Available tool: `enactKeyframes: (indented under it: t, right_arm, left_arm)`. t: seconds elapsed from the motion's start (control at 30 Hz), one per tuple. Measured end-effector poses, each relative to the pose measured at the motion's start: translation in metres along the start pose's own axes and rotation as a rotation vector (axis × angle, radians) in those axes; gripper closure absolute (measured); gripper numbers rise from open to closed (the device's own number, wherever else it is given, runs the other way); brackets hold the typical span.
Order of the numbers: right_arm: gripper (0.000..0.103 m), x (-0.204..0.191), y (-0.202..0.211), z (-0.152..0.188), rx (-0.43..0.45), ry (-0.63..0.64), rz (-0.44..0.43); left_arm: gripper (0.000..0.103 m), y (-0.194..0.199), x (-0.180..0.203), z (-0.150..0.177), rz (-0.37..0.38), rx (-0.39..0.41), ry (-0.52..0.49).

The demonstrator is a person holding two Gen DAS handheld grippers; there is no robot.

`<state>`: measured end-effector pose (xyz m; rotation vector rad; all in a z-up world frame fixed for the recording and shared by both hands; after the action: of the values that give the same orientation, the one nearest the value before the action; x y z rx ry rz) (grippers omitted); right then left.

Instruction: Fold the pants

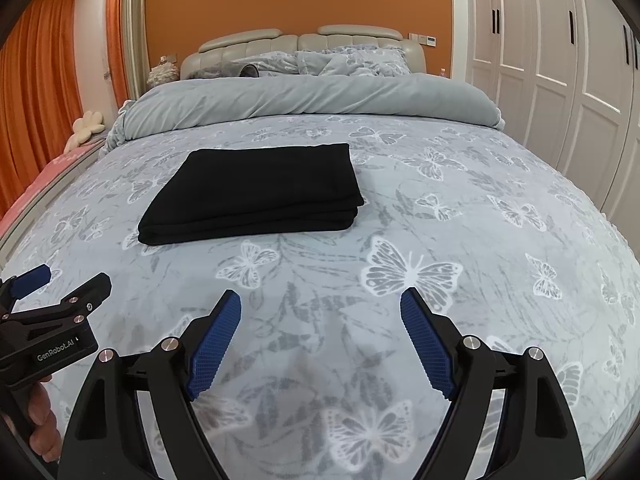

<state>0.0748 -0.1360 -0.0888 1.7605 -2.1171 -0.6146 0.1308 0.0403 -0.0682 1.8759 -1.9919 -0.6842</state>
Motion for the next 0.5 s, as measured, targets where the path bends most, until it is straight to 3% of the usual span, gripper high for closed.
enactKeyframes:
  t: [0.5]
  right_arm:
    - [0.023,-0.0007,0.0005,0.0005,0.003,0.002,0.002]
  left_arm:
    - [0.005,-0.0018,0.0002,-0.0008,0.002,0.004,-0.017]
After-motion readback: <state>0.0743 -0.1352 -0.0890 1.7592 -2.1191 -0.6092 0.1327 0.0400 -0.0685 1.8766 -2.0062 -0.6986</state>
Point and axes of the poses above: each gripper's, at about its wrist camera, not at the fingertips, and y roughly against the way its jaws point, x to its right, z to its underside, the point moved 5 cm from there along -y, roughly the way its jaws point, and after that the axes turned 9 degrees about x, right-handed, at the moved point
